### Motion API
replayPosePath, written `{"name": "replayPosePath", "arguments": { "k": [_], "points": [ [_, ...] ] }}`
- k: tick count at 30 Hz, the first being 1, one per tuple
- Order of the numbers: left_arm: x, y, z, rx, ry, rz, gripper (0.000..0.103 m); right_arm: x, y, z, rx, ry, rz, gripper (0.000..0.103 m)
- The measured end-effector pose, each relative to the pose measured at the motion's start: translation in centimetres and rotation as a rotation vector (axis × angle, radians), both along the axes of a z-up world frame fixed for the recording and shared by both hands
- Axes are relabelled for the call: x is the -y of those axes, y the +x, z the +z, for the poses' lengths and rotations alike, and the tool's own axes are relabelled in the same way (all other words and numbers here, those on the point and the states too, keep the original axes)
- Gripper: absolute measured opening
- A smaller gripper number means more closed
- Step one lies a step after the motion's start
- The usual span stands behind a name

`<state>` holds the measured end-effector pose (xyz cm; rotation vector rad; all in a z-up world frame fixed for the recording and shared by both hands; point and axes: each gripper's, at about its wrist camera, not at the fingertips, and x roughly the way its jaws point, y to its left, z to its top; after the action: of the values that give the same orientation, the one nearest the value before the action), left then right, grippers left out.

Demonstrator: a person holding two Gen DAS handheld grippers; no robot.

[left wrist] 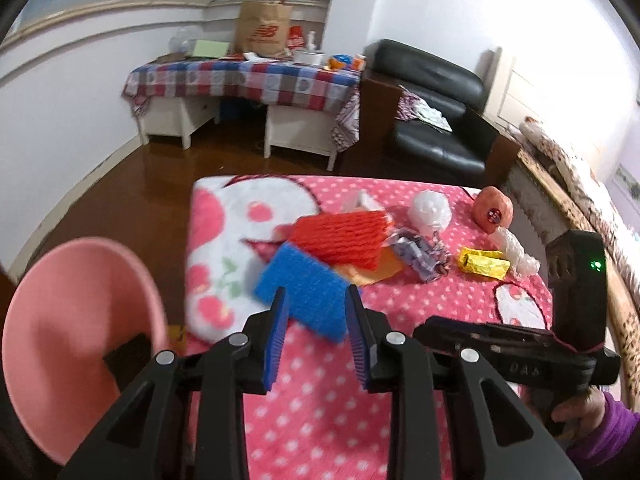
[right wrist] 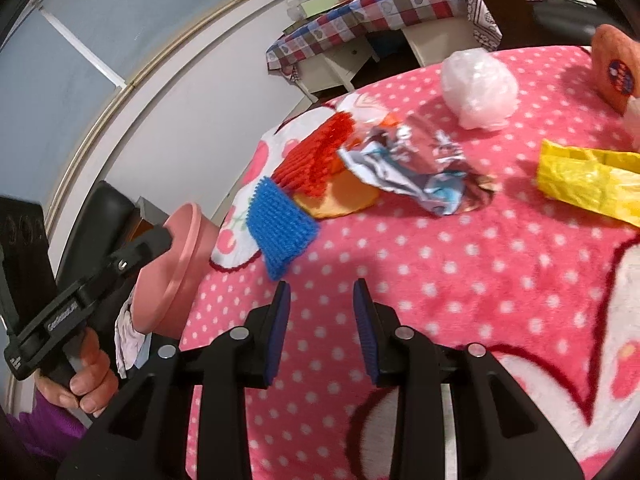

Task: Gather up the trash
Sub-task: 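Move both open tools back over the remaining trash, then grasp the red mesh sleeve with the left tool while the right tool grasps the yellow packet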

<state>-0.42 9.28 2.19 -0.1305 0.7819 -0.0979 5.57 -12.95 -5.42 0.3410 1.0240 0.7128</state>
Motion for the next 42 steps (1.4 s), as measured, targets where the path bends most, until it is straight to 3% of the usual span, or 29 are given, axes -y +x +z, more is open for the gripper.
{"name": "replayPosePath", "arguments": {
  "k": [12,21,23,25,27,33,36,39,42],
  "points": [
    [6.9,6.0,-2.8,0.023,0.243,-0.098,0.032,3.8,0.0,0.2,0.018,-0.004,-0.069,0.033],
    [7.0,9.0,-5.6,-0.019,0.296,-0.074,0.032,7.5,0.3,1.5,0.059,0.008,-0.088,0.033],
    [6.8,9.2,-6.1,-0.022,0.294,-0.081,0.029,8.7,0.5,1.9,0.078,-0.002,-0.102,0.033],
    [6.7,9.2,-6.3,-0.025,0.288,-0.091,0.013,9.9,0.8,2.1,0.093,-0.015,-0.121,0.033],
    [6.6,9.1,-6.4,-0.022,0.277,-0.099,0.006,10.9,1.2,2.2,0.104,-0.03,-0.143,0.033],
    [5.1,7.6,-4.3,0.031,0.176,-0.071,0.004,12.0,3.0,2.9,0.151,-0.117,-0.145,0.033],
    [3.9,6.3,-2.4,0.052,0.078,-0.061,0.004,10.8,3.7,3.0,0.184,-0.219,-0.093,0.033],
    [3.1,5.1,-1.3,0.056,0.036,-0.057,0.004,8.7,4.1,2.9,0.251,-0.363,-0.013,0.042],
    [2.2,4.1,-0.4,0.045,-0.027,-0.05,0.004,7.2,4.0,2.3,0.322,-0.521,0.044,0.043]
  ]
}}
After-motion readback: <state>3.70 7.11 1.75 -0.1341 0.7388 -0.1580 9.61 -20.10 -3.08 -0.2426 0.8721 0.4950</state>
